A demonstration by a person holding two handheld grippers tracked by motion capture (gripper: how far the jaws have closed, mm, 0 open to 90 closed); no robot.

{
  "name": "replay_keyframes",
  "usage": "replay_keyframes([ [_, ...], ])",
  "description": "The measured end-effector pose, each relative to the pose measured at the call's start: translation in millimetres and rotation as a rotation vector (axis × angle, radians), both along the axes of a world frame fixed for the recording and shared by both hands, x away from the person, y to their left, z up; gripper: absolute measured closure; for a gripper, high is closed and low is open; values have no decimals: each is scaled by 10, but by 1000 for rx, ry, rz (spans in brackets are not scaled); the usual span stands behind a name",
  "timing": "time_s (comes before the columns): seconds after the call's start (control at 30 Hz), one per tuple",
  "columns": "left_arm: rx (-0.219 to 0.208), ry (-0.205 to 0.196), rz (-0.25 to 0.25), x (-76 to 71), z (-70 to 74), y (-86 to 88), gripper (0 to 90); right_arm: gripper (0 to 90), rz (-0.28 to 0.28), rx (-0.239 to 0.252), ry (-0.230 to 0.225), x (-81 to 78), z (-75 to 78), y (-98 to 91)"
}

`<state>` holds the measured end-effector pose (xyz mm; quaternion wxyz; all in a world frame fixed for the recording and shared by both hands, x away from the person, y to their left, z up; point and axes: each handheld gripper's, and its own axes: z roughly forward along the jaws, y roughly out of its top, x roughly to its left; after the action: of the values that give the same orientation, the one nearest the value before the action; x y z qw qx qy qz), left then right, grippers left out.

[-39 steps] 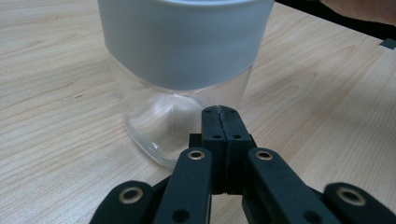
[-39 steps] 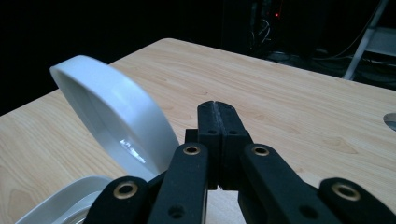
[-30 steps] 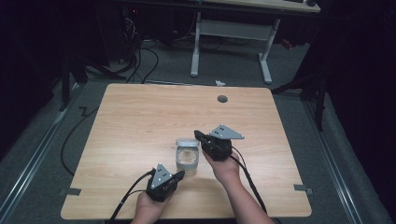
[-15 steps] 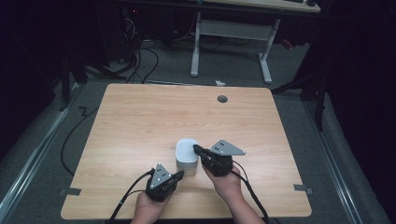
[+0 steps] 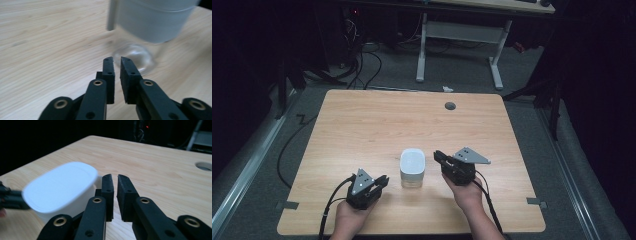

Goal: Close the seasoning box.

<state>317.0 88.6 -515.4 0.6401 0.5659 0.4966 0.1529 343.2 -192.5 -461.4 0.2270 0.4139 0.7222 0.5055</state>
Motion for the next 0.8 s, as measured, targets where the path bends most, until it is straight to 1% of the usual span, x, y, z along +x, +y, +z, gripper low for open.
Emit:
replay_keyframes([
  [0.03,0,0,0,0,0,0,776,823,0,0,0,0,0,0],
  [0.07,16,0,14,30,-5,41,776,815,-10,0,5,1,-18,-45],
  [0.1,22,6,28,57,-3,88,753,806,-23,-3,8,1,-34,-91],
  [0.17,19,12,56,106,4,178,698,780,-50,4,13,5,-69,-192],
  [0.2,36,11,76,137,0,228,661,763,-64,8,18,4,-87,-244],
  [0.23,48,9,90,155,-3,257,623,733,-79,9,24,5,-112,-309],
  [0.27,67,8,104,179,-10,303,569,646,-102,0,38,4,-148,-396],
  [0.3,78,11,121,200,-16,352,569,646,-102,0,38,4,-148,-396],
  [0.37,87,27,152,237,-43,453,538,544,-128,-33,46,-13,-194,-514],
  [0.4,96,36,165,258,-62,512,531,505,-142,-45,52,-27,-228,-585],
  [0.43,102,35,176,271,-72,539,523,473,-157,-48,70,-49,-274,-691],
  [0.47,118,31,188,284,-84,576,506,437,-183,-47,89,-93,-335,-855],
  [0.5,125,29,198,295,-93,609,506,437,-183,-47,89,-93,-335,-855],
  [0.53,125,30,211,310,-103,640,497,407,-228,-46,100,-179,-400,-1049],
  [0.57,117,39,220,320,-106,667,497,407,-228,-46,100,-179,-400,-1049],
  [0.6,113,44,227,323,-110,690,493,399,-253,-39,101,-241,-435,-1139],
  [0.63,104,46,233,316,-113,705,489,386,-300,-26,97,-379,-514,-1282],
  [0.67,91,50,236,301,-117,713,489,386,-300,-26,97,-379,-514,-1282],
  [0.7,92,53,236,284,-122,716,490,384,-322,-21,97,-438,-556,-1329],
  [0.73,89,49,235,266,-121,707,490,383,-334,-20,106,-471,-590,-1363],
  [0.77,98,44,228,251,-116,691,490,376,-327,-23,120,-469,-613,-1376],
  [0.8,109,36,225,239,-108,670,486,364,-311,-39,133,-431,-617,-1360],
])
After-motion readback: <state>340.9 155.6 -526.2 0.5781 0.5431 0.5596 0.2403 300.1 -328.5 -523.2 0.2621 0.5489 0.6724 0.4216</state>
